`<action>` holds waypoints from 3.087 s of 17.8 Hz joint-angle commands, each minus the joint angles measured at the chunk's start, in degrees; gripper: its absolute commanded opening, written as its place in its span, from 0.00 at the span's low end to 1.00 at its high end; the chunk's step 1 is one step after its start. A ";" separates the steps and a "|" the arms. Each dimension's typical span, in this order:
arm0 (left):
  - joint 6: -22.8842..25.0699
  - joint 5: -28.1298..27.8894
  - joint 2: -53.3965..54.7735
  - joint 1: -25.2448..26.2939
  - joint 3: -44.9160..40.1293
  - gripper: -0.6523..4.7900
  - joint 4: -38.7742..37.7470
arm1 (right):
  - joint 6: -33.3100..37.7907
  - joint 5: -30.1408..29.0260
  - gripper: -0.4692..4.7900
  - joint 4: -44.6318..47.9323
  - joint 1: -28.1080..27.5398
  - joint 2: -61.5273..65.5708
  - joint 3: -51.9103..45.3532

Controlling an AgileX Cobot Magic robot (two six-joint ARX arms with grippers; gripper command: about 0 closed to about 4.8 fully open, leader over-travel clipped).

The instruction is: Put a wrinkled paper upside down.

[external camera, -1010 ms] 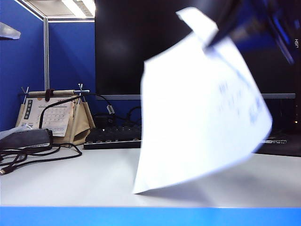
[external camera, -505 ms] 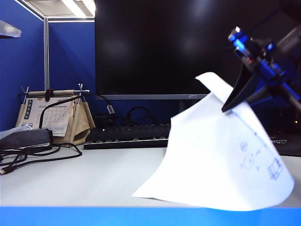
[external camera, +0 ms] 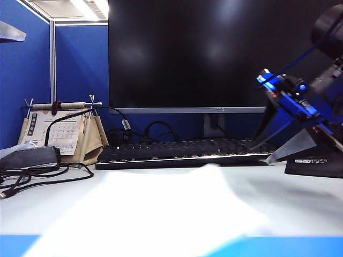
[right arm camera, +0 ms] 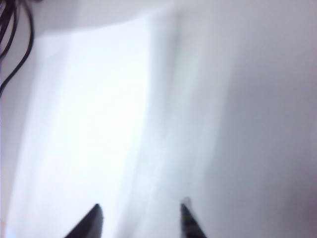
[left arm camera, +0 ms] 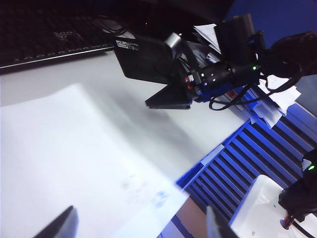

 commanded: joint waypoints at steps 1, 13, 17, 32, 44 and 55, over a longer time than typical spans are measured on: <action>0.02 0.24 -0.02 0.00 0.33 0.75 0.79 | -0.22 -0.17 0.48 0.39 -2.01 -0.28 0.09; 2.29 -10.93 -0.50 0.00 0.33 0.49 6.12 | -9.01 17.59 0.38 -2.67 -2.43 -42.38 -3.08; 9.94 -27.06 -0.37 0.00 0.17 0.44 2.80 | -18.43 28.11 0.38 -10.69 -2.32 -59.32 -3.32; 5.55 -33.24 -0.35 0.00 -16.00 0.44 3.93 | -10.23 33.59 0.31 -13.86 -1.95 -80.43 -30.03; 7.06 -35.98 -0.07 0.00 -20.65 0.11 8.70 | -10.29 31.98 0.09 -13.40 -1.97 -80.00 -35.87; 7.06 -35.80 -0.07 0.00 -20.65 0.11 8.52 | -10.16 32.26 0.09 -13.29 -1.97 -80.04 -35.87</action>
